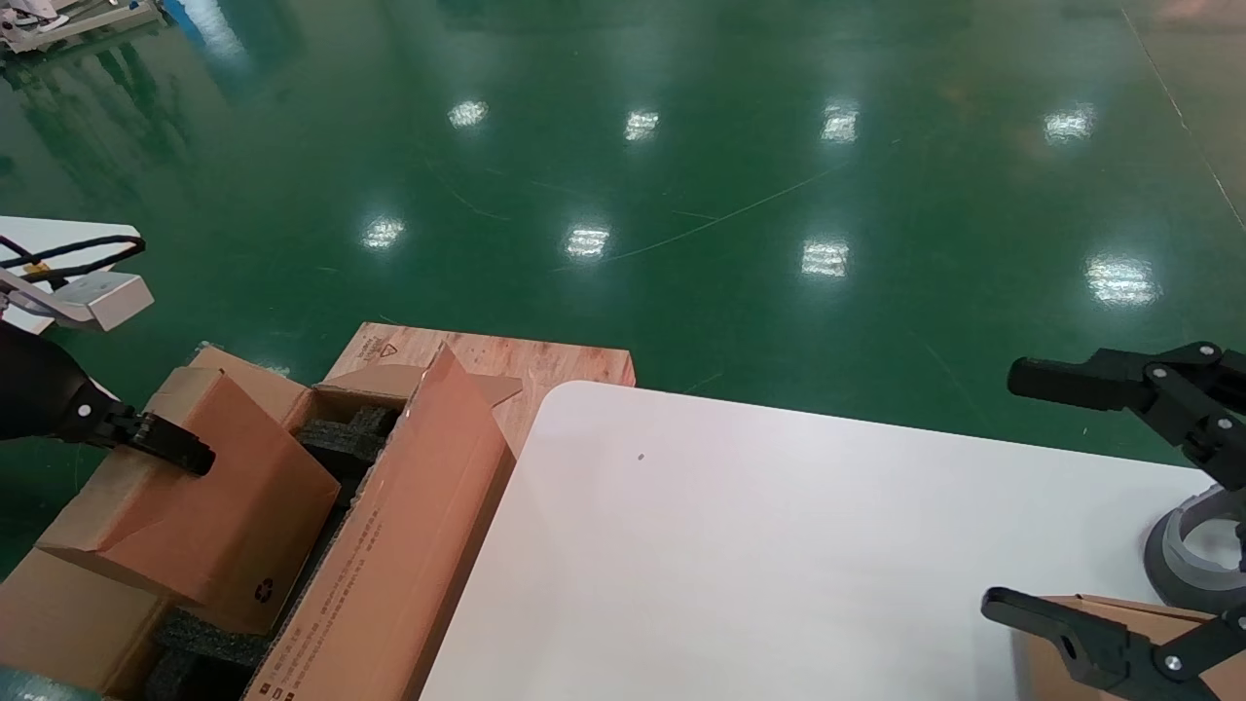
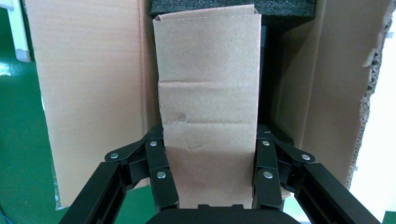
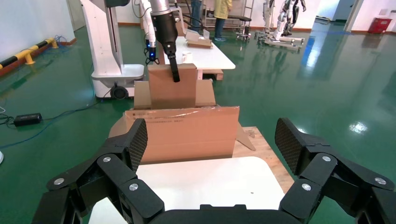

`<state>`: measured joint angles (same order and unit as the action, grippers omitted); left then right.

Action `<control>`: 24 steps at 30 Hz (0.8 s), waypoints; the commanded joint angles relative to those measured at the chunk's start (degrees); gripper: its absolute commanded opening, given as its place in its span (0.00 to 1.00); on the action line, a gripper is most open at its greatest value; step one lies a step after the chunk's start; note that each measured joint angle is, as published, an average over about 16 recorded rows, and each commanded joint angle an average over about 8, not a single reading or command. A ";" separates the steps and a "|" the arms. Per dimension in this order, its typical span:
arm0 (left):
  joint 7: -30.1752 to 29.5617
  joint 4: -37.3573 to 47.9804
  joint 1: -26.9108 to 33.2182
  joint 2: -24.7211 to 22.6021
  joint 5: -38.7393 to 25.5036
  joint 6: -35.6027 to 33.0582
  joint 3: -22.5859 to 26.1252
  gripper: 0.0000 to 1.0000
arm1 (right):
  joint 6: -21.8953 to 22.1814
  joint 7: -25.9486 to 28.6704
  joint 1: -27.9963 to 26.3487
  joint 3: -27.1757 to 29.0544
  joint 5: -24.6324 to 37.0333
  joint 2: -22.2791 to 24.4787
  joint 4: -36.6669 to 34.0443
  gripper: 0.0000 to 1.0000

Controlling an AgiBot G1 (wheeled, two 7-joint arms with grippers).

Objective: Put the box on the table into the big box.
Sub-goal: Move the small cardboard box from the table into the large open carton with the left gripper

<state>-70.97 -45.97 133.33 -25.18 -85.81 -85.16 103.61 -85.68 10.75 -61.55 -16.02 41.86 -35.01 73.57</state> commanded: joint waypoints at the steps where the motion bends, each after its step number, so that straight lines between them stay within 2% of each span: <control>1: -0.11 -0.01 -0.29 0.12 -0.16 0.63 0.05 0.00 | 0.00 0.00 0.00 0.00 0.00 0.00 0.00 1.00; 24: 2.08 0.12 -3.33 -0.64 -2.62 7.53 0.44 0.00 | 0.00 0.00 0.00 0.00 0.00 0.00 0.00 1.00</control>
<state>-68.96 -45.82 129.99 -25.78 -88.33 -77.79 104.06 -85.68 10.75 -61.55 -16.02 41.86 -35.01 73.57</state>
